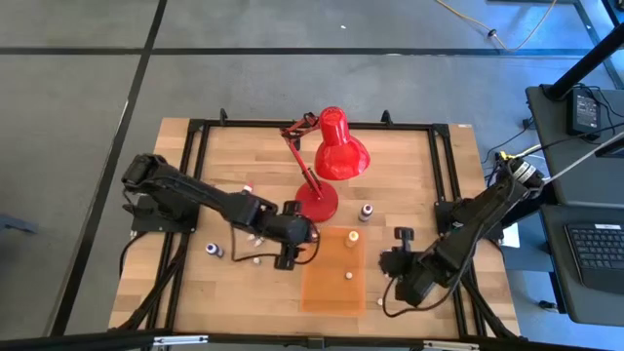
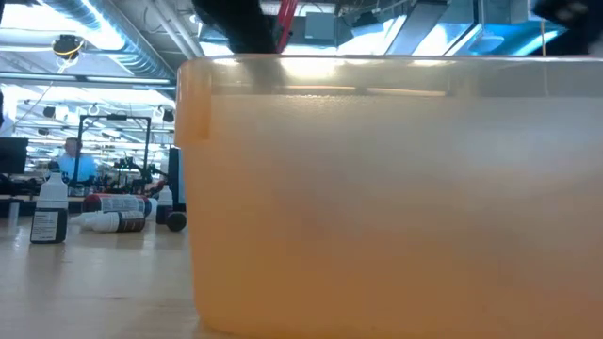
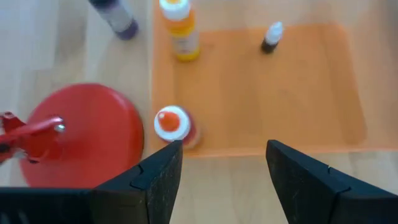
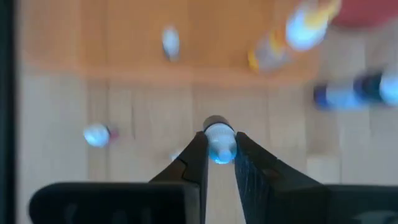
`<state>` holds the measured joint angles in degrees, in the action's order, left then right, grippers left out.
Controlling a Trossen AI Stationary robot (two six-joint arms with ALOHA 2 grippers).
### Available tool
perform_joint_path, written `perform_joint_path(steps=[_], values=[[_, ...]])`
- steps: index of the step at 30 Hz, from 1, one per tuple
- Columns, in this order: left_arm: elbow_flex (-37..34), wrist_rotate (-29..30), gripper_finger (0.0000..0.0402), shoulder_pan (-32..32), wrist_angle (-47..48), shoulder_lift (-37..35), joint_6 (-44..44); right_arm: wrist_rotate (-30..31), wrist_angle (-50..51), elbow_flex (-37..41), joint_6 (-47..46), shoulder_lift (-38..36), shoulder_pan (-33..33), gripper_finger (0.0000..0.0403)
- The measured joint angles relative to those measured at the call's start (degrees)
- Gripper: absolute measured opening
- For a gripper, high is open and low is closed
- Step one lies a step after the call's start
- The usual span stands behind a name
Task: Pick & Place food coloring
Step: Put the small black food coloring bottle into the orange bin
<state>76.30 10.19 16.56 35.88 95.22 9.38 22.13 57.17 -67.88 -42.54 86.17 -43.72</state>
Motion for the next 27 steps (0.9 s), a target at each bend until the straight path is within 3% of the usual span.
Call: perform_joint_path(steps=[5, 12, 19, 27], values=[[-6.2, 9.4, 0.0228, 4.1, -2.2, -4.6, 5.2, -2.9, -7.8, -1.7, 11.1, 0.0, 5.8, 0.0059], [-16.7, 10.7, 0.0228, 8.0, -9.1, -10.5, 15.7, -11.0, -17.9, -1.7, 23.6, 2.8, 11.0, 0.0059], [-19.6, 10.7, 0.0228, 9.7, -9.5, -10.5, 20.5, -16.4, -17.3, -2.8, 24.9, 8.6, 14.2, 0.0059], [-21.3, 10.8, 0.0227, 9.6, -8.8, -10.4, 23.1, -16.9, -5.3, -16.4, 29.0, 17.0, 12.7, 0.0059]])
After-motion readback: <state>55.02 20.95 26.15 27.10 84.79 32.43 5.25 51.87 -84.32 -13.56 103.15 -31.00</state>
